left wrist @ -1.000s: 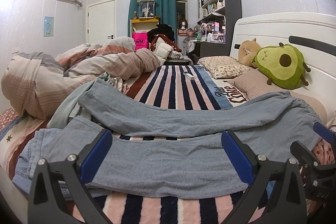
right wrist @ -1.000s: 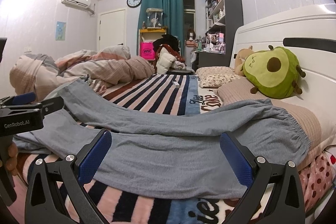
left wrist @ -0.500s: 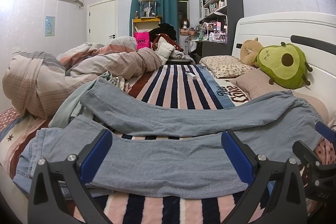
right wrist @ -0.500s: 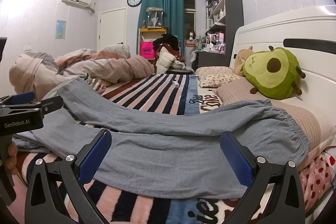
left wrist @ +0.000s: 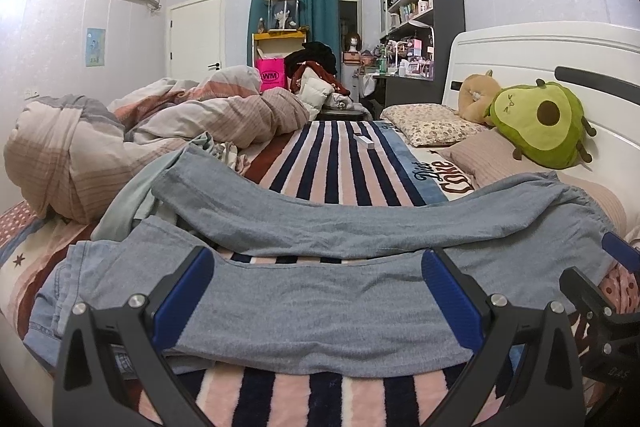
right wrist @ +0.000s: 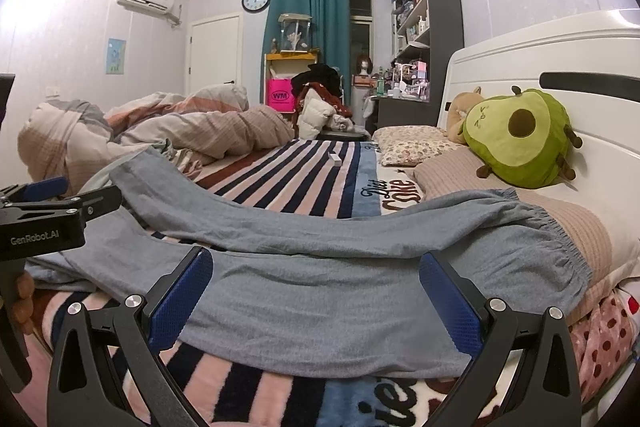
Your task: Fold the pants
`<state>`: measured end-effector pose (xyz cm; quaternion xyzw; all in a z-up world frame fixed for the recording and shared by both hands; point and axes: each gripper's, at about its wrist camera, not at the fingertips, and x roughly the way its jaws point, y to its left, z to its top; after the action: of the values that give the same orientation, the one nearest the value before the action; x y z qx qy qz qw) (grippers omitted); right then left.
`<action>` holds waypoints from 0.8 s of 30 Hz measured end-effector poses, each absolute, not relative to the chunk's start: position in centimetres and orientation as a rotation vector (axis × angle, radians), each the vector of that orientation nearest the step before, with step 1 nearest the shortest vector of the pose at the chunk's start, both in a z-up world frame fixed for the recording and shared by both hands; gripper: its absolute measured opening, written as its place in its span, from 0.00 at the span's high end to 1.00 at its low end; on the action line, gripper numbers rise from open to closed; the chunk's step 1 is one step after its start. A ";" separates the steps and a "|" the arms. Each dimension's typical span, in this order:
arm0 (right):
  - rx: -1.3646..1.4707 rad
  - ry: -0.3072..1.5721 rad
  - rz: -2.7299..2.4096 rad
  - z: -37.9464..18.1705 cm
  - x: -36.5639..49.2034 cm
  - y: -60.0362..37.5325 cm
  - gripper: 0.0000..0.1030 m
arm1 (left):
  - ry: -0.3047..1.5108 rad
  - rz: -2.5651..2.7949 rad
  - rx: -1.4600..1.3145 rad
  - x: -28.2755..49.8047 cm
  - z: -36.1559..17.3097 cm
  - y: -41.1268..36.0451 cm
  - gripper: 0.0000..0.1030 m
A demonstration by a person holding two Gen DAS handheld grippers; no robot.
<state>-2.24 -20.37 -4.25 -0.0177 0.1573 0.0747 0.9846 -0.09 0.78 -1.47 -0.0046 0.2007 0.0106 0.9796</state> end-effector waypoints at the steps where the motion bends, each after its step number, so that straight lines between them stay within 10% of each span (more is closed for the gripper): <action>1: -0.031 0.319 0.153 -4.2 -2.2 -20.3 0.00 | 0.399 0.023 -0.011 0.0 -1.5 0.8 0.00; 19: 0.272 0.601 0.091 -12.8 0.8 -34.9 0.00 | 0.659 0.006 -0.128 2.4 -8.3 5.0 0.01; 24: 0.369 0.673 0.121 -15.4 1.4 -37.1 0.20 | 0.751 -0.031 -0.212 3.1 -11.4 4.6 0.01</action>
<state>1.36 -37.12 -15.37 0.1797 0.3283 0.0590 0.9254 3.09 4.58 -11.40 -0.1034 0.3660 -0.0152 0.9247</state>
